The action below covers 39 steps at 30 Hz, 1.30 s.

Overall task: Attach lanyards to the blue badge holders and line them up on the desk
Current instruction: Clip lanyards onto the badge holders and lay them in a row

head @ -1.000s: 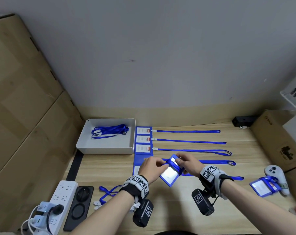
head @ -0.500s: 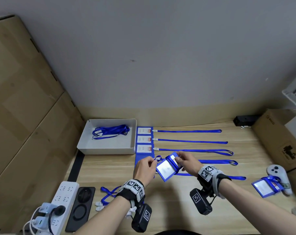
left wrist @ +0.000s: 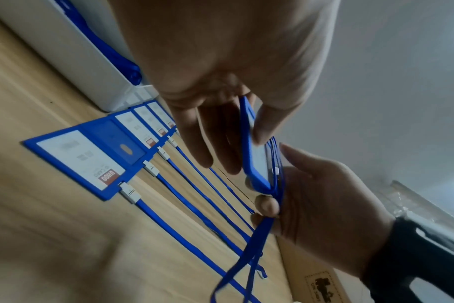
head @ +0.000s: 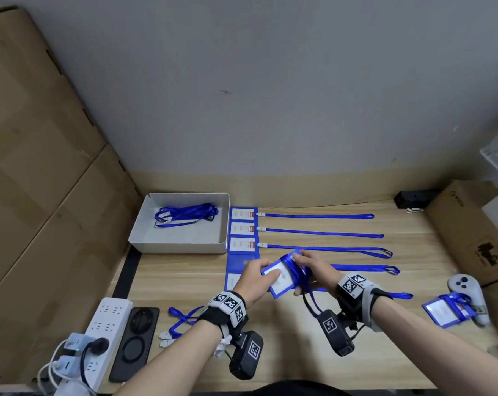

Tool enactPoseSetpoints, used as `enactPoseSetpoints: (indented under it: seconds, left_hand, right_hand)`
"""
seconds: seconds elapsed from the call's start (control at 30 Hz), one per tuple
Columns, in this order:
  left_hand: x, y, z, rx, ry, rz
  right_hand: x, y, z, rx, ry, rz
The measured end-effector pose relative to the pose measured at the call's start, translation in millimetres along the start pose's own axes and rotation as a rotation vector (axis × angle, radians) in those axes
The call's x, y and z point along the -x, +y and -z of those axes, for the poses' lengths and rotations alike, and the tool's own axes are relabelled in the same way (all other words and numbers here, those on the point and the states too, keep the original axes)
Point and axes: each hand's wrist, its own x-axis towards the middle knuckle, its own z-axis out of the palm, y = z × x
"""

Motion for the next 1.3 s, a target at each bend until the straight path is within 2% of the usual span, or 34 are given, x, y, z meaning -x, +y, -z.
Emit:
enactPoseSetpoints:
  seconds: [0.07,0.13,0.23,0.33,0.4,0.5,0.6,0.67,0.77,0.83,0.93,1.0,1.03,1.1,1.13,1.2,1.3]
  left_hand:
    - [-3,-7,3,-0.093,0.039,0.003]
    - [-2,-13,7,-0.277,0.045,-0.019]
    - [2,-23,11,-0.445,-0.024,-0.017]
    - [7,-38,11,-0.440,-0.149,0.042]
    - [13,-47,5,-0.343,-0.190,0.071]
    - [17,-60,-5,-0.240,-0.134,0.150]
    - [17,-80,-12,-0.433,-0.096,0.213]
    - [20,-84,-16,-0.533,-0.196,0.257]
    - [26,-80,-24,-0.506,-0.429,0.283]
    - [27,-75,-31,-0.484,-0.527,0.271]
    - [24,-67,-39,-0.414,-0.501,0.263]
    - [20,-61,-42,-0.361,-0.462,0.247]
    - [17,-57,-42,-0.344,-0.457,0.235]
    - [12,-47,-41,-0.359,-0.461,0.203]
    - [8,-42,-39,-0.383,-0.464,0.185]
    - [4,-32,-36,-0.426,-0.466,0.143]
    - [-2,-22,-30,-0.447,-0.415,0.103]
  right_hand:
    - [2,-3,0,0.067,-0.042,-0.064]
    - [-2,2,4,0.187,-0.029,-0.080]
    - [-8,16,11,0.354,-0.022,-0.101]
    - [-9,34,20,0.523,-0.032,-0.074]
    - [-10,52,29,0.615,-0.002,-0.026]
    - [-9,84,42,0.707,0.034,-0.090]
    - [-2,117,55,0.750,0.029,-0.203]
    - [4,138,67,0.754,0.056,-0.253]
    - [16,161,88,0.739,0.178,-0.299]
    - [24,168,102,0.735,0.243,-0.328]
    - [26,177,120,0.768,0.255,-0.394]
    - [23,179,124,0.826,0.276,-0.386]
    - [21,176,122,0.839,0.289,-0.331]
    - [21,159,108,0.706,0.286,-0.100]
    - [23,146,98,0.554,0.256,0.002]
    - [27,121,76,0.304,0.114,0.052]
    - [30,96,54,0.274,-0.091,-0.016]
